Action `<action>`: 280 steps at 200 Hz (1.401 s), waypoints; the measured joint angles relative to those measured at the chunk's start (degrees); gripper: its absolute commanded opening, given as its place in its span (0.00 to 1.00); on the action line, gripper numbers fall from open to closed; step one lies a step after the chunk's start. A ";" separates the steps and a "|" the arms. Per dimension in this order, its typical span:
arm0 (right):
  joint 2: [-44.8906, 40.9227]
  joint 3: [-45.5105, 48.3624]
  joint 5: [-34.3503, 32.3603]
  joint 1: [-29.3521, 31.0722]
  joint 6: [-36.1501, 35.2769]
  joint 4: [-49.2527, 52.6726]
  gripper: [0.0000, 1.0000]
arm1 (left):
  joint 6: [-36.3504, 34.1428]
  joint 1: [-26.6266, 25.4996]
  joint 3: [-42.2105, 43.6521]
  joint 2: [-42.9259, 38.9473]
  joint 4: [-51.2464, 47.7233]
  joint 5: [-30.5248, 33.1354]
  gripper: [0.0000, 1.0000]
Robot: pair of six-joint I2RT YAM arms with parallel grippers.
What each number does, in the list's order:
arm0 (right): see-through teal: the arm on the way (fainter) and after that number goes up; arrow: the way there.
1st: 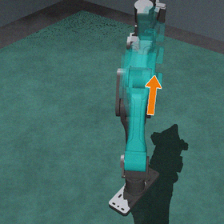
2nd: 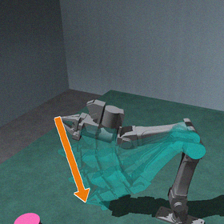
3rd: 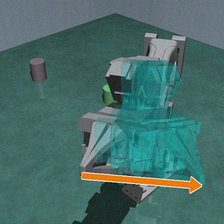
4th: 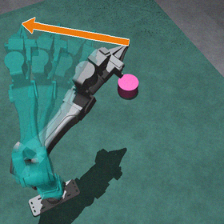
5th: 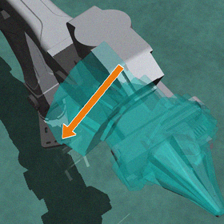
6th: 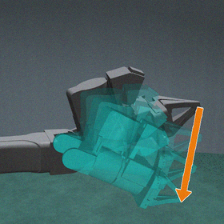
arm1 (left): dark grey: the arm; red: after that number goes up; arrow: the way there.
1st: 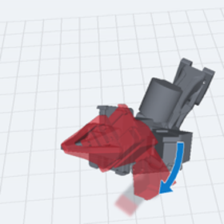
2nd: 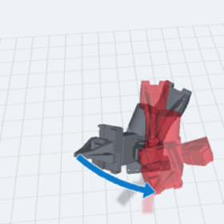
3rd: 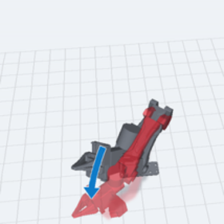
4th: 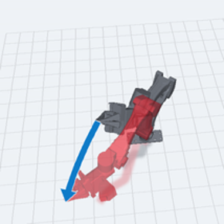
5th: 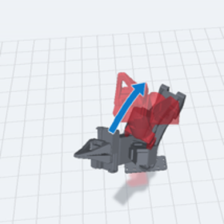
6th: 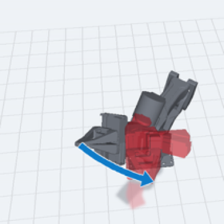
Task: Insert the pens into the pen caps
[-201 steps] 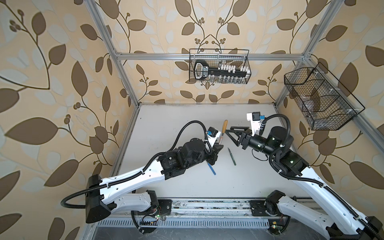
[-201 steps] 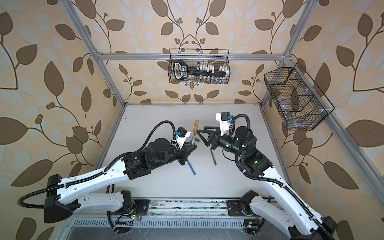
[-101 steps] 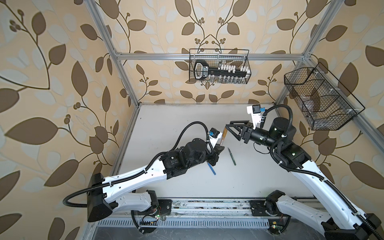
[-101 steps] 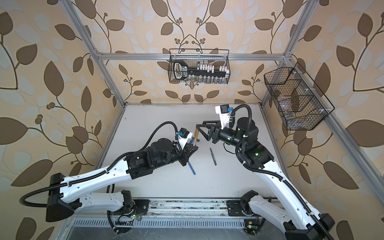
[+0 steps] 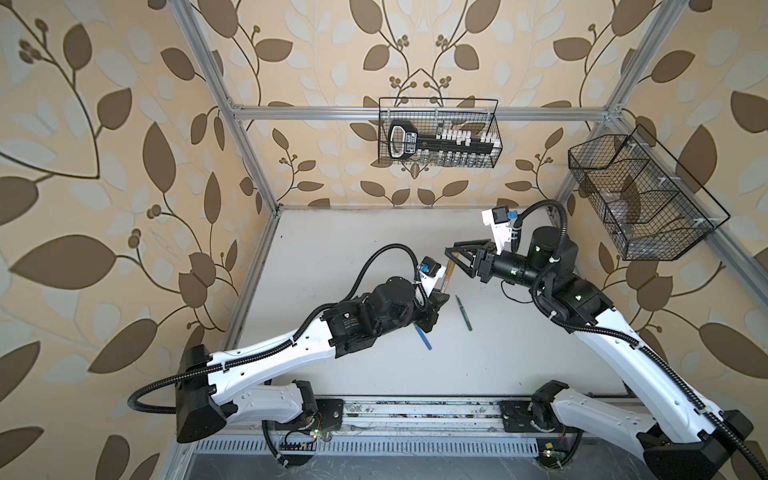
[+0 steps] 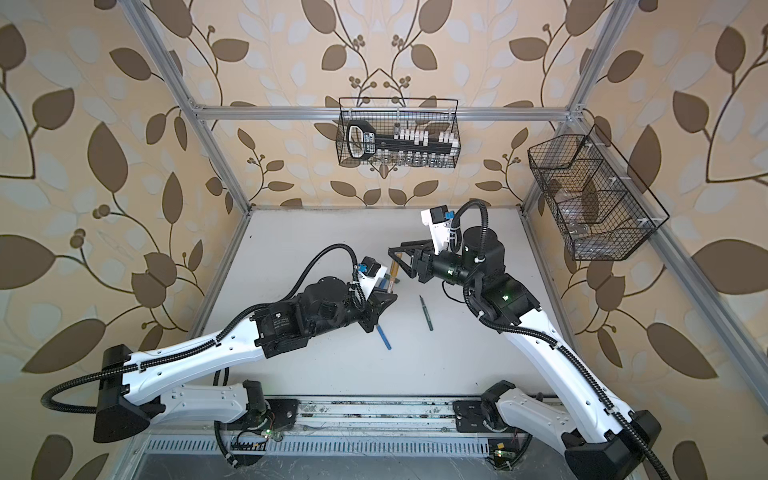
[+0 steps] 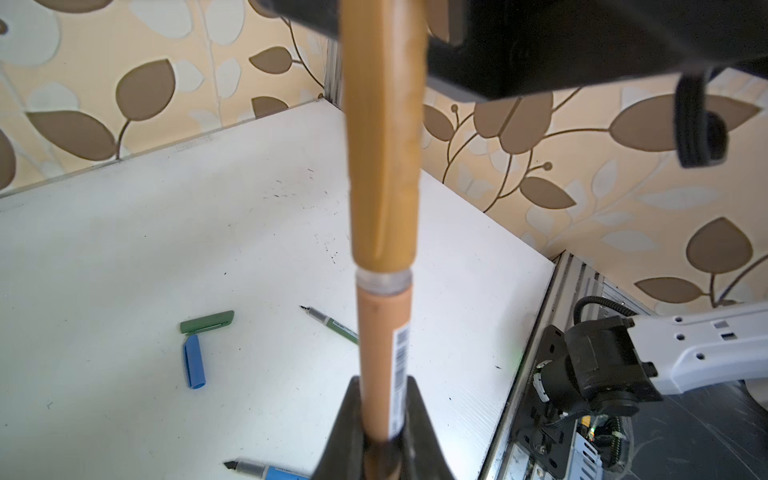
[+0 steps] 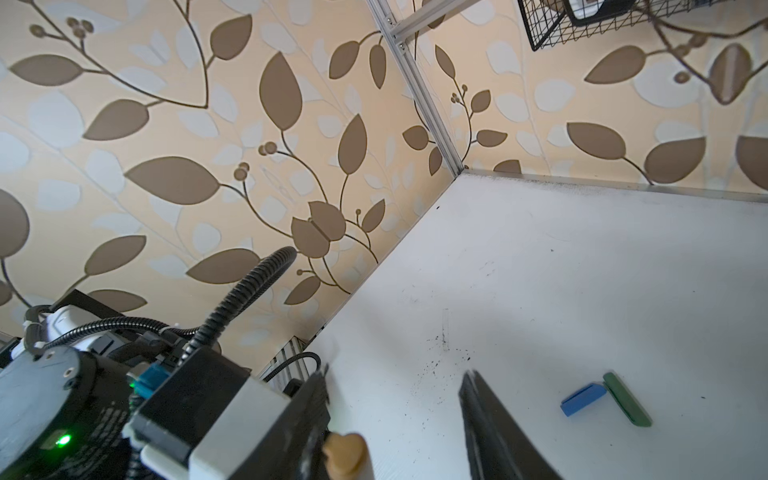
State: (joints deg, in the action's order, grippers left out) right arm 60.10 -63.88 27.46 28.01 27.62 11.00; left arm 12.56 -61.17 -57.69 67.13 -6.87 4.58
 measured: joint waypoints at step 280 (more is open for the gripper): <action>-0.57 6.23 -4.98 3.32 2.71 -7.76 0.00 | -2.29 0.52 -2.67 4.35 -1.62 7.85 0.00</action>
State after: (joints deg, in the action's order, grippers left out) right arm 59.53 -57.65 22.48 31.33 30.33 3.25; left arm 10.26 -60.64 -60.36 71.48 -8.49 12.43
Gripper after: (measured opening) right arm 0.115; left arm 0.128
